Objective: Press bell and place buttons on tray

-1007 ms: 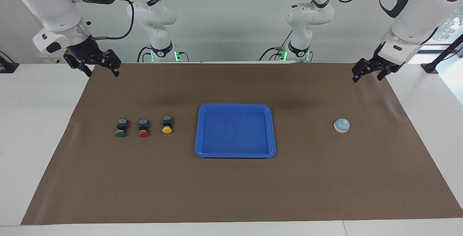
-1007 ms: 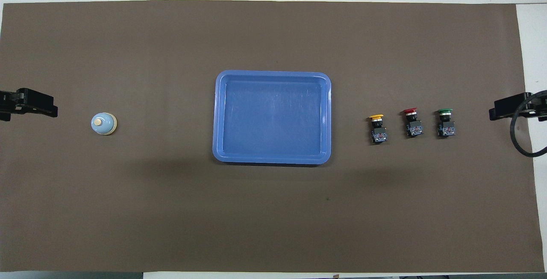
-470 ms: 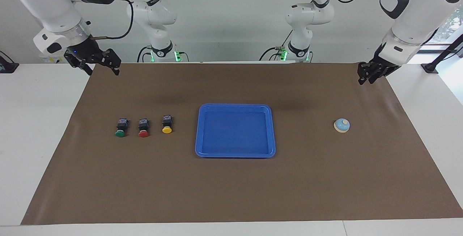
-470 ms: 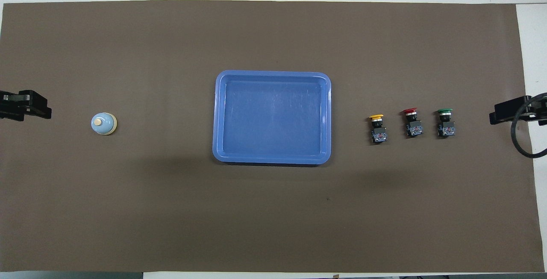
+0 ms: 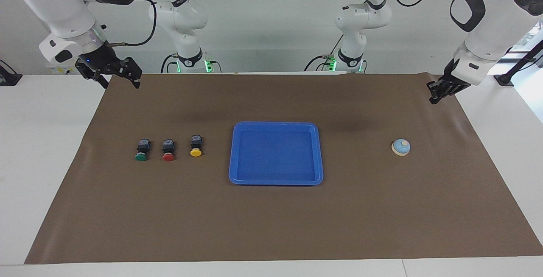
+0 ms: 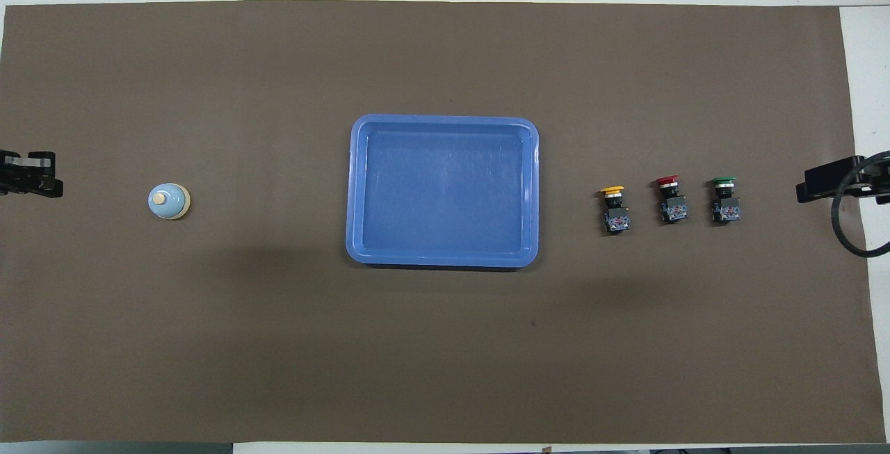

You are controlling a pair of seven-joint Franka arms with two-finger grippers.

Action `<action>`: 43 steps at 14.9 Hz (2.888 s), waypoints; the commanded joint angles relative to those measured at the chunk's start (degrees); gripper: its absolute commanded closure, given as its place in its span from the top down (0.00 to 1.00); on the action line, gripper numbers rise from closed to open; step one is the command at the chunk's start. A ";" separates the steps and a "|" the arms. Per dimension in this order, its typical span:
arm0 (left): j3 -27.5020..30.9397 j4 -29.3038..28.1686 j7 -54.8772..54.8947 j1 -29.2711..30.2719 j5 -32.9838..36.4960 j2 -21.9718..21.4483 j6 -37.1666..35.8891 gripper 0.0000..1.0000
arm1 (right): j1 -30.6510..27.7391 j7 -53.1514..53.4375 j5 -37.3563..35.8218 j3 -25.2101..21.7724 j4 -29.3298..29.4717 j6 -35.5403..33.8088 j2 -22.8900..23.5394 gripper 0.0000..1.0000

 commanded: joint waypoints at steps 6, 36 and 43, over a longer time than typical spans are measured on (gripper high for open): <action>-0.28 -9.31 -0.64 -0.82 0.14 1.71 12.01 0.00 | -0.70 -0.94 -0.46 0.57 -0.67 -1.02 -0.86 1.00; -0.28 -13.81 -0.64 -0.65 0.05 10.86 25.41 0.00 | -2.71 -1.73 -0.46 0.31 -7.52 5.92 -2.88 1.00; -0.63 -5.54 -0.63 -0.73 0.05 8.05 10.54 0.51 | -7.47 -8.76 -0.46 0.40 -13.50 22.24 3.52 0.99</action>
